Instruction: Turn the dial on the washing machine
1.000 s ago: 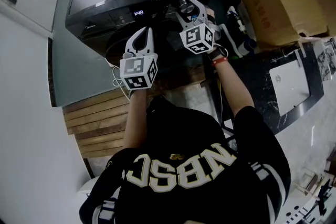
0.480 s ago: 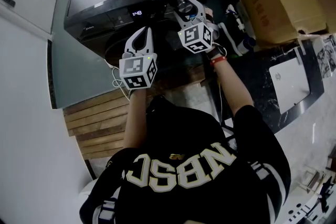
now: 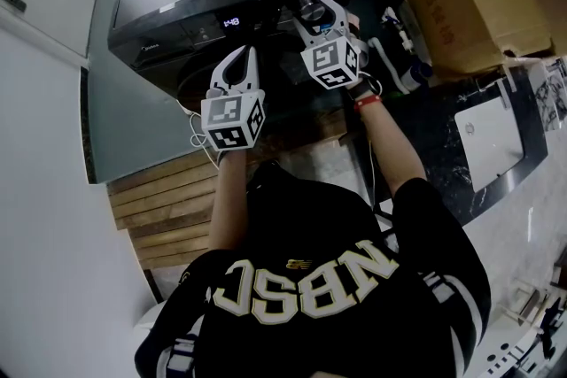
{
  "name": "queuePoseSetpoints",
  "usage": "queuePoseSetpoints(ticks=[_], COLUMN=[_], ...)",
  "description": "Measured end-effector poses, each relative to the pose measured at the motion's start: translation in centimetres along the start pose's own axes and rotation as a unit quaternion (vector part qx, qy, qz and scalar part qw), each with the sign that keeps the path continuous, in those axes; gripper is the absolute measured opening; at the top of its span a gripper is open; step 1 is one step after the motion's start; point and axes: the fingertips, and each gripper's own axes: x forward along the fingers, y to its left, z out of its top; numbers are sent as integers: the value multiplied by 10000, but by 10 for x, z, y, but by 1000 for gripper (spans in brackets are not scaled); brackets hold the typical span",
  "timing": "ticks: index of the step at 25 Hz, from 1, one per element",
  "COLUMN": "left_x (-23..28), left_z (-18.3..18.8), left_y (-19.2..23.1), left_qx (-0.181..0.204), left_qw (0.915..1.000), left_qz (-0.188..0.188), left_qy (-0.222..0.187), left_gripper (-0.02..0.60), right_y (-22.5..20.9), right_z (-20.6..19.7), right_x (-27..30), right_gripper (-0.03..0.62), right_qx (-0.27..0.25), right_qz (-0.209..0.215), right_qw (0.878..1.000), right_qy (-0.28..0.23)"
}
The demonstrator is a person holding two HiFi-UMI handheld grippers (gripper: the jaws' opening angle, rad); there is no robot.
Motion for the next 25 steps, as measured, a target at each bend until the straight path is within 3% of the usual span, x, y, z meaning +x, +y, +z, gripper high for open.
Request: queuePoseSetpoints(ticks=[11, 17, 25], left_x=[-1, -2, 2], left_z=[0, 1, 3], left_y=[3, 4, -2], left_qx=[-17, -46, -21], left_qw=[10000, 10000, 10000], left_qz=[16, 56, -26], left_qy=[1, -25, -33], left_gripper=[14, 14, 14], right_y=[-10, -18, -18], right_z=[-1, -10, -9], right_x=[-1, -1, 0], right_gripper=[256, 258, 259], right_qx=[1410, 2519, 2581], right_qz=[-49, -305, -301], right_qw=[9899, 9671, 9655], right_qy=[-162, -194, -157])
